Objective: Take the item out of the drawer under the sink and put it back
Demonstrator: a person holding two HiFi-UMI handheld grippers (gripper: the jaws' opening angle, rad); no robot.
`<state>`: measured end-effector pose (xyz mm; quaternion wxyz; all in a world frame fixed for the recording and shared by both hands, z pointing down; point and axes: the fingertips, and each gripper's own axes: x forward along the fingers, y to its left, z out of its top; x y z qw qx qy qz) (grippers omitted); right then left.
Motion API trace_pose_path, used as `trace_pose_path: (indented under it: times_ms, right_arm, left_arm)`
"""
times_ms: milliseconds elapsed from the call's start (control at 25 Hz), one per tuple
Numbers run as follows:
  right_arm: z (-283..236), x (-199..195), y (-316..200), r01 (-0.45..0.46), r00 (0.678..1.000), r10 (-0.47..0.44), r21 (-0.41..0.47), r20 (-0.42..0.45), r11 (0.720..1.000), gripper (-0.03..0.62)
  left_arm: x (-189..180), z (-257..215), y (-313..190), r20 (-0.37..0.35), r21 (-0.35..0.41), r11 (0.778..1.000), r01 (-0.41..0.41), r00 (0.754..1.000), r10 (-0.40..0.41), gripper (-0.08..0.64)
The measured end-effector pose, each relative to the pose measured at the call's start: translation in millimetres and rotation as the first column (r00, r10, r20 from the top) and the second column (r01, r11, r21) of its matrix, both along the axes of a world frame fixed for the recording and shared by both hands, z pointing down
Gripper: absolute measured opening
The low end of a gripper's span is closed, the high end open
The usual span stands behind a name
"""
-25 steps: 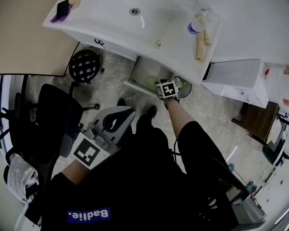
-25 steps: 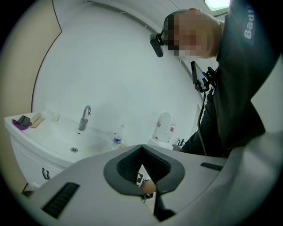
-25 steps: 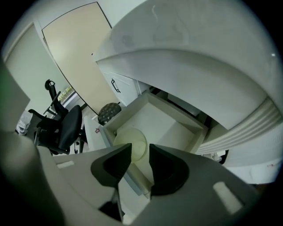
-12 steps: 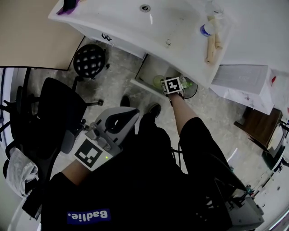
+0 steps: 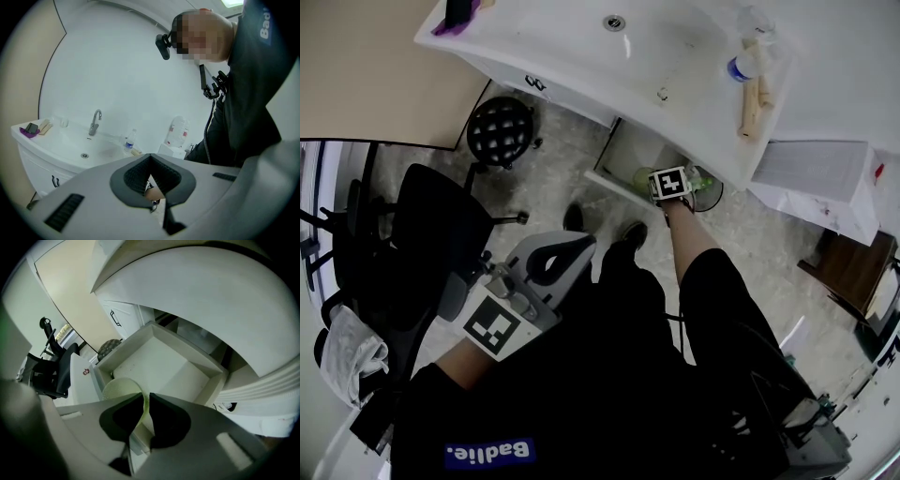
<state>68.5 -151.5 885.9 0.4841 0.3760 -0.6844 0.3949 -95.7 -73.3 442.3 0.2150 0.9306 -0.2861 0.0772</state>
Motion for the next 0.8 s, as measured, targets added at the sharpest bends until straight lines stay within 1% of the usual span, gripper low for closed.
trace_pose_path:
  times_ms: [120, 280, 480, 800]
  right_arm:
    - [-10.9, 3.4, 0.8, -0.013, 1.0, 0.013, 0.014, -0.007, 1.0, 0.037]
    - [-35.9, 7.0, -2.3, -0.076, 0.997, 0.074, 0.057, 0.033, 0.996, 0.037]
    - [-71.5, 18.0, -1.7, -0.131, 0.99, 0.126, 0.09, 0.061, 0.987, 0.034]
    - [-133.6, 25.7, 19.1, -0.174, 0.979, 0.157, 0.133, 0.128, 0.976, 0.026]
  left_arm:
    - [1.7, -6.1, -0.8, -0.011, 0.01, 1.0, -0.004, 1.0, 0.004, -0.009]
    - [1.5, -17.0, -2.2, -0.031, 0.024, 1.0, 0.002, 1.0, -0.001, -0.009]
    - [6.6, -33.5, -1.5, -0.057, 0.064, 0.998, -0.008, 0.998, 0.012, -0.009]
    - [20.5, -55.6, 6.2, -0.109, 0.103, 0.994, -0.044, 0.993, 0.055, -0.009]
